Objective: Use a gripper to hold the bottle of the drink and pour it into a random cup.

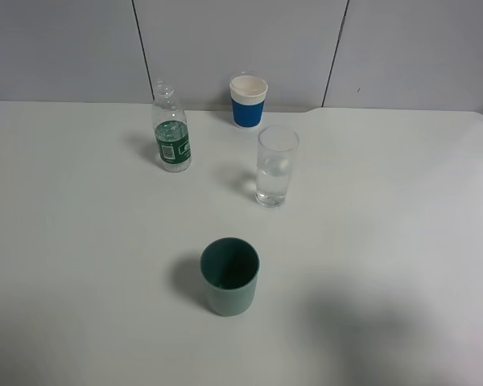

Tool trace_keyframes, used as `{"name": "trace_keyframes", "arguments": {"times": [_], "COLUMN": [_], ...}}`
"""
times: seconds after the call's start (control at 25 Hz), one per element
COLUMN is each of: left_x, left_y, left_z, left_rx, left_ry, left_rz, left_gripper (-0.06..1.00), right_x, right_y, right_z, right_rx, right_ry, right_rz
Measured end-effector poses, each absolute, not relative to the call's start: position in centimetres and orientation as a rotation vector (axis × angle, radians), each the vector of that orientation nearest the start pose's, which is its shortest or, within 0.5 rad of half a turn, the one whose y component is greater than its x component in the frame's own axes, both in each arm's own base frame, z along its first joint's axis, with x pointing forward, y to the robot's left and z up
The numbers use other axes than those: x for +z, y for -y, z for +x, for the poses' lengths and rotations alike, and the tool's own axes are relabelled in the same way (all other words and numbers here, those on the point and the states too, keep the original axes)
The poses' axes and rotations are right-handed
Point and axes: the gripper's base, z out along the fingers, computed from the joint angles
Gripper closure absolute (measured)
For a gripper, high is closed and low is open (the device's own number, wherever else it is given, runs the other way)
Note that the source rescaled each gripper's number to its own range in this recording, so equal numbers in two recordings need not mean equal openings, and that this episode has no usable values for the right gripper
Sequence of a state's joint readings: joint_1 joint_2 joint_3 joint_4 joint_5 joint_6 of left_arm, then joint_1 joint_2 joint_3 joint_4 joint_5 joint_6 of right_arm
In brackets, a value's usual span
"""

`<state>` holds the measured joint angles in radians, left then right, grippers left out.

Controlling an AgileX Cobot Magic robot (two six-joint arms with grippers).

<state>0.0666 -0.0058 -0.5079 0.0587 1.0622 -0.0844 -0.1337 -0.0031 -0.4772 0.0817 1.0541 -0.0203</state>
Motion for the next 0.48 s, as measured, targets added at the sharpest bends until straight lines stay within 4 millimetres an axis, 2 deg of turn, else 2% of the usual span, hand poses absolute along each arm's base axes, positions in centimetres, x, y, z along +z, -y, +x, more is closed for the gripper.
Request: {"name": "trace_keyframes", "arguments": {"times": [0.48], "left_x": [27.94], "left_y": [-0.44], "left_z": [-0.72], "left_rx": [0.062], "left_ry": [-2.025], "left_rz": [-0.157], "left_gripper": [-0.06], "right_x": [27.17], "right_y": [-0.68], "right_z": [-0.18], "right_rx": [0.003], "right_ry": [-2.051], "right_rz": [0.114]}}
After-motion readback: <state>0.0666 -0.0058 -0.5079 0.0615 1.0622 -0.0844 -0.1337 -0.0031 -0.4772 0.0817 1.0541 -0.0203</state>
